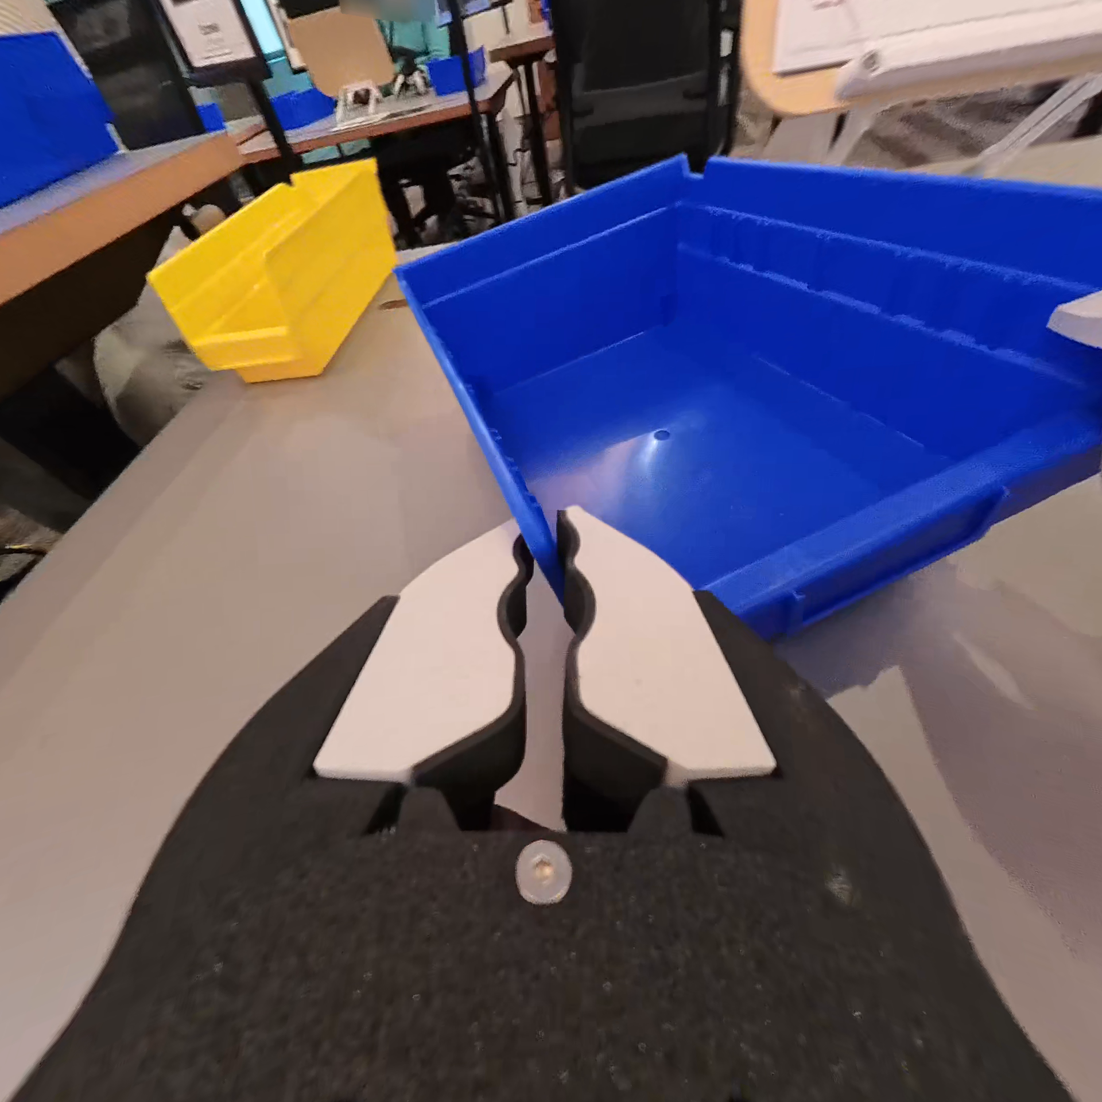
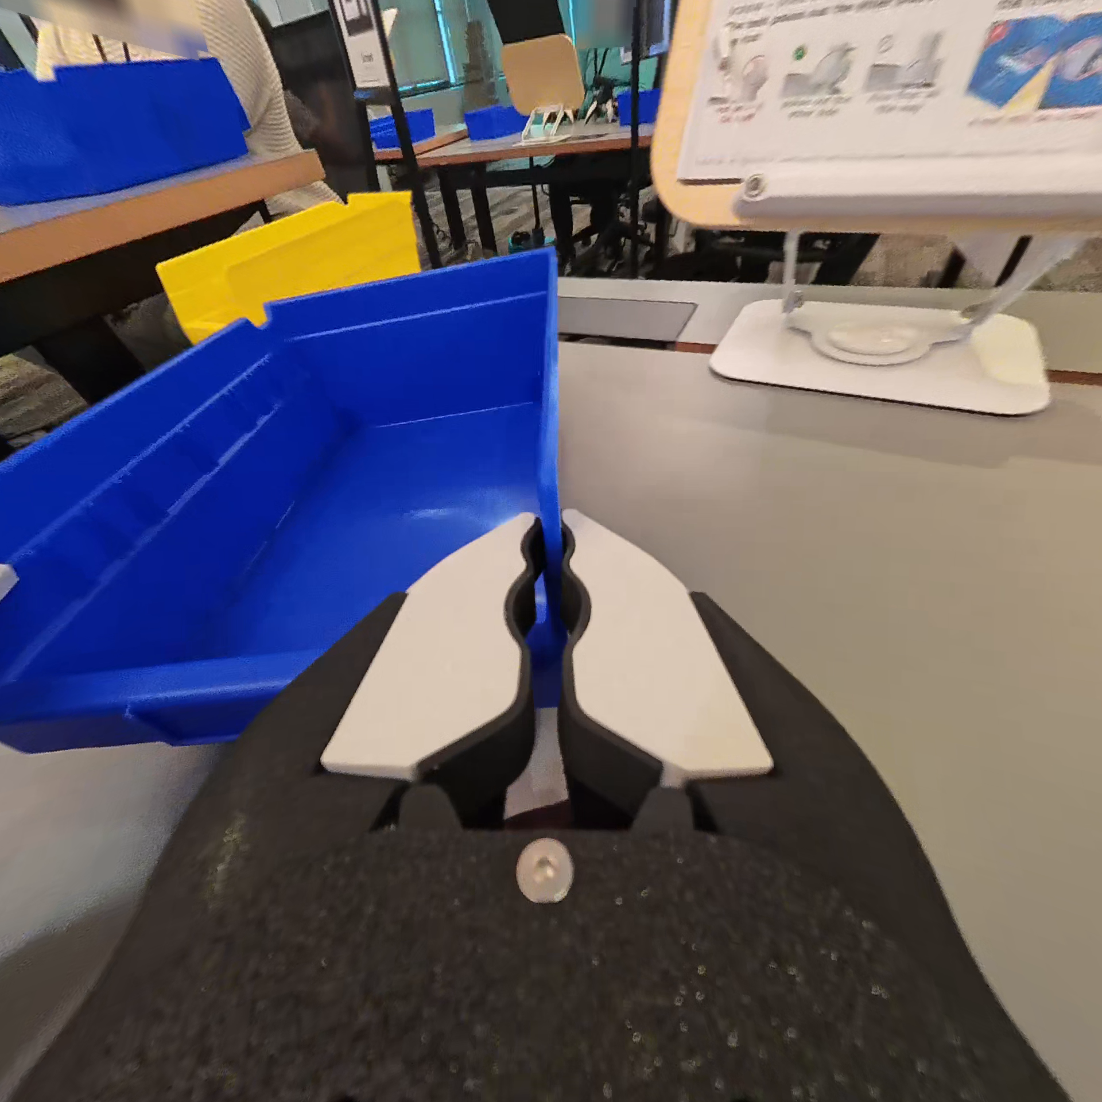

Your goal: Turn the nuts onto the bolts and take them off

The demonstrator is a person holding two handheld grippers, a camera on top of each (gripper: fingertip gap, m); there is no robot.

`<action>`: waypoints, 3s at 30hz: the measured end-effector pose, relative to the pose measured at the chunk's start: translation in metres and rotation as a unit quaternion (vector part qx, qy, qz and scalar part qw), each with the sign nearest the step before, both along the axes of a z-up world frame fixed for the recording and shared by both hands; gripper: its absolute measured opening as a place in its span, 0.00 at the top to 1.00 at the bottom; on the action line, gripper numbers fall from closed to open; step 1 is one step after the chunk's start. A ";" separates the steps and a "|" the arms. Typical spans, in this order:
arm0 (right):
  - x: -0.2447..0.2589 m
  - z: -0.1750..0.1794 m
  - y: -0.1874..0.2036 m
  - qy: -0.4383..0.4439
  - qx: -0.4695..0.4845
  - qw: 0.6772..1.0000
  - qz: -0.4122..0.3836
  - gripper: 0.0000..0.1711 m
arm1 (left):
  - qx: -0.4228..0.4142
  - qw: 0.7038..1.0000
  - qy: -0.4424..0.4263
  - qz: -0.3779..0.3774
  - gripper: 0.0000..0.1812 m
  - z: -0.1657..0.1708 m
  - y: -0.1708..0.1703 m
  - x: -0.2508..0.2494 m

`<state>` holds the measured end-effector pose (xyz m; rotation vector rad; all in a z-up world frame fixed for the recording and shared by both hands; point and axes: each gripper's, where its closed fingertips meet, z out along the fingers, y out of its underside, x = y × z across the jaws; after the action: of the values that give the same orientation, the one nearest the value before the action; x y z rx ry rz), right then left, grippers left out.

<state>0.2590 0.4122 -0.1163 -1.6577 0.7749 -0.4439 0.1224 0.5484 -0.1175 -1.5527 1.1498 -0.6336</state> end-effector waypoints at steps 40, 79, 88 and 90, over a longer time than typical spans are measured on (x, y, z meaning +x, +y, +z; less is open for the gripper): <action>0.020 0.030 -0.388 -0.051 -0.017 0.971 -0.232 0.73 | -0.013 0.967 -0.039 -0.251 0.76 -0.015 -0.204 0.055; 0.039 -0.038 -0.537 0.070 -0.011 0.944 -0.322 0.98 | -0.167 0.940 -0.001 -0.299 0.81 -0.027 -0.490 0.179; 0.023 -0.034 -0.526 0.044 -0.008 0.935 -0.352 0.98 | -0.147 0.959 0.009 -0.242 0.98 -0.024 -0.467 0.175; 0.021 -0.033 -0.524 0.043 0.001 0.934 -0.355 0.98 | -0.139 0.961 -0.003 -0.239 0.99 -0.018 -0.465 0.174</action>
<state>0.2803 -0.1120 -0.1491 -1.3584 1.4433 -0.8736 0.2965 0.0838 -0.1351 -1.5053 1.4969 -1.1608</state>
